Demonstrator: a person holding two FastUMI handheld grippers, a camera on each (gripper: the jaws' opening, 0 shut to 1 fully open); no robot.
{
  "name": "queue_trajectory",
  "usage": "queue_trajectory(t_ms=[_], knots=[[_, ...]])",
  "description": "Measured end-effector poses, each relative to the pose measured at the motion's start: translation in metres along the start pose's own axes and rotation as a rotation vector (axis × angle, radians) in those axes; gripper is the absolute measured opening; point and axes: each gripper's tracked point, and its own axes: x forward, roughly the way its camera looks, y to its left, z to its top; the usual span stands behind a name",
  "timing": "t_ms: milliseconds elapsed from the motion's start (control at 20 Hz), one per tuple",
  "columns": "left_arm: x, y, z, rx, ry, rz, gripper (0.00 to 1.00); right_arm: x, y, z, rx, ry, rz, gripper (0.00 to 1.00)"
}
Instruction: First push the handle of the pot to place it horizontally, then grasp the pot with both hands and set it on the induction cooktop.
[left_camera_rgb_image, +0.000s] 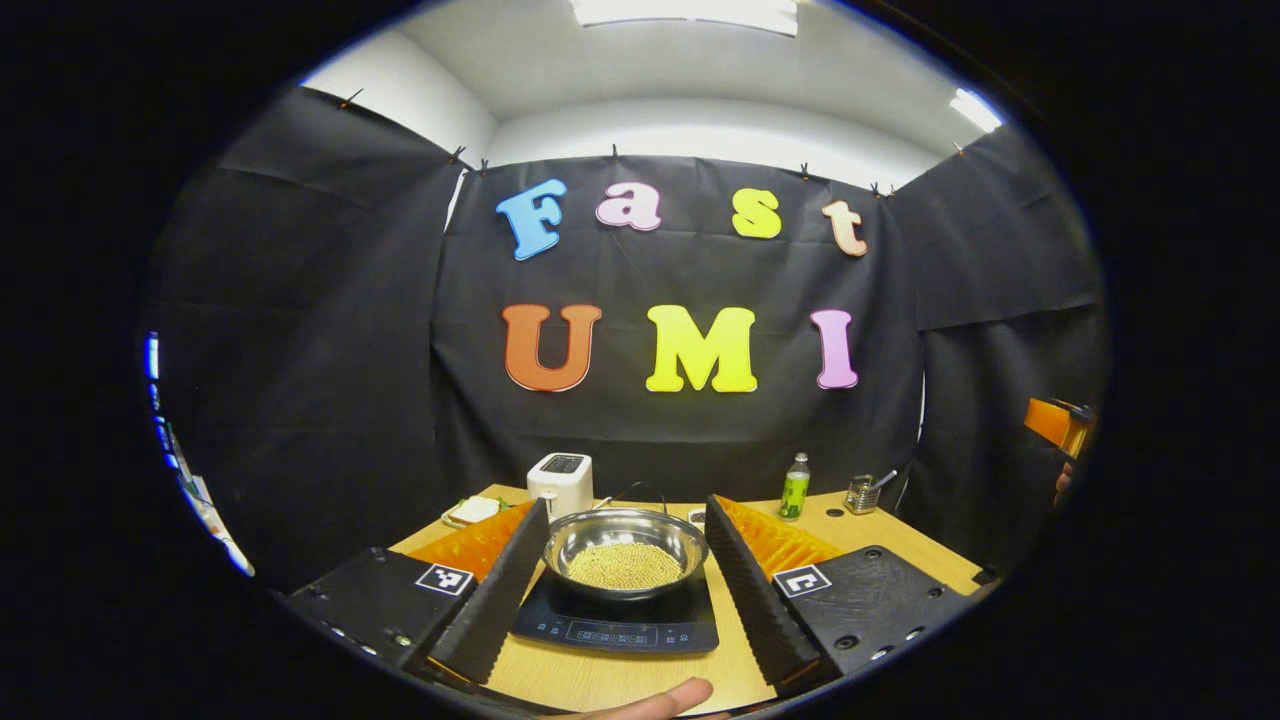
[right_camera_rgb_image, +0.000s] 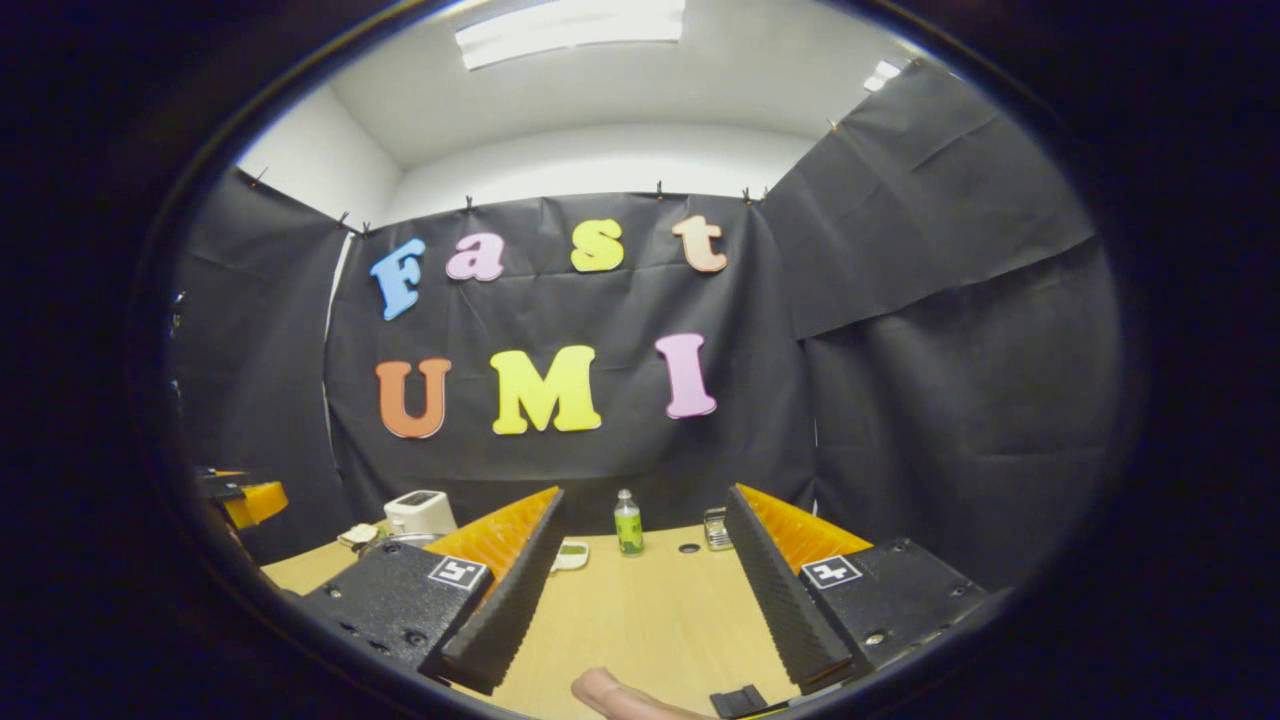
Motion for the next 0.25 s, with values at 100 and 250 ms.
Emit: queue_trajectory(t_ms=[100, 250], knots=[[-0.0015, 0.0035, -0.0019, 0.000, 0.010, 0.001, 0.93, -0.0025, -0.0042, 0.0028, 0.003, -0.009, -0.009, 0.99], [-0.0001, 0.0038, -0.0021, -0.007, 0.014, -0.002, 0.93, -0.0039, -0.0071, 0.0060, 0.025, -0.025, -0.016, 0.96]])
